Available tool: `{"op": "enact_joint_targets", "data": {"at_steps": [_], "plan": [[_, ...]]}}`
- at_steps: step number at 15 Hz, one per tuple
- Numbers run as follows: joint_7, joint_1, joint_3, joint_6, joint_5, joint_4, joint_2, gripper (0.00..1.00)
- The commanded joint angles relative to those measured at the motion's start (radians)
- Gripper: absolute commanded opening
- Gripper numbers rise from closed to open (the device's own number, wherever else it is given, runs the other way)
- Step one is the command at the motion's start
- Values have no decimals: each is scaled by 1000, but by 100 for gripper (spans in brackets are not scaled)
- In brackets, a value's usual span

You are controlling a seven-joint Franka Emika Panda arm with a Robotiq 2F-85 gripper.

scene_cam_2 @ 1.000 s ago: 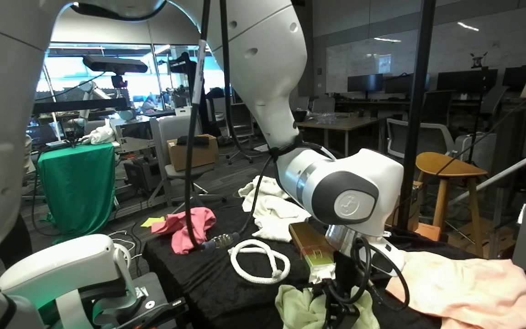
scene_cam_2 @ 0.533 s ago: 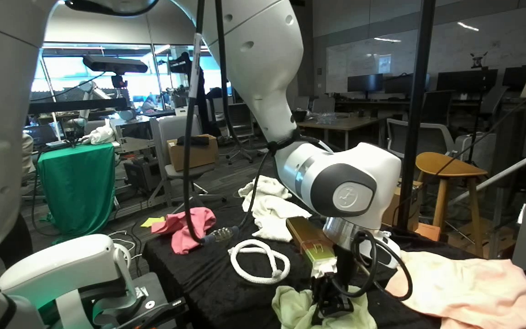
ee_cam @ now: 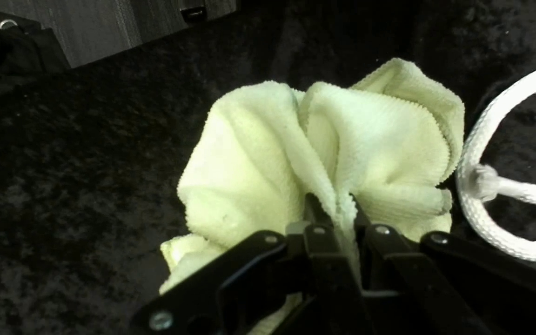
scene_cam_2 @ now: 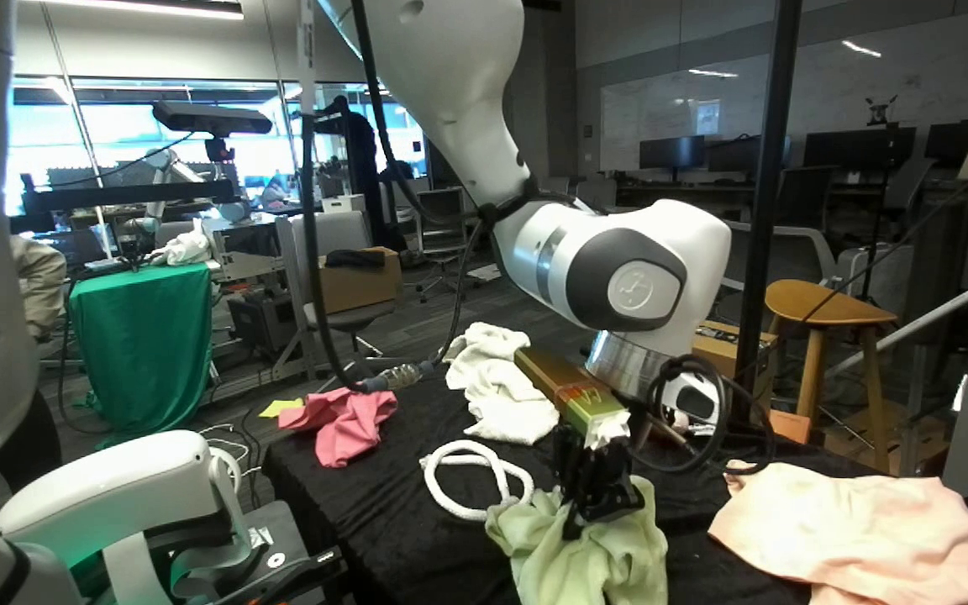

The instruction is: Put the green towel, the peach shirt, the turnip plushie, the white towel and the pink shirt in the center, respectively

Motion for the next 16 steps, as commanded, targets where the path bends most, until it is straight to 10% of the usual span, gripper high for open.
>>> {"op": "enact_joint_targets", "data": {"at_steps": [1, 13, 16], "plan": [[-76, 17, 36, -79, 0, -38, -149, 7], [-97, 197, 200, -238, 77, -5, -295, 8], [-92, 217, 215, -246, 95, 13, -286, 37]]}}
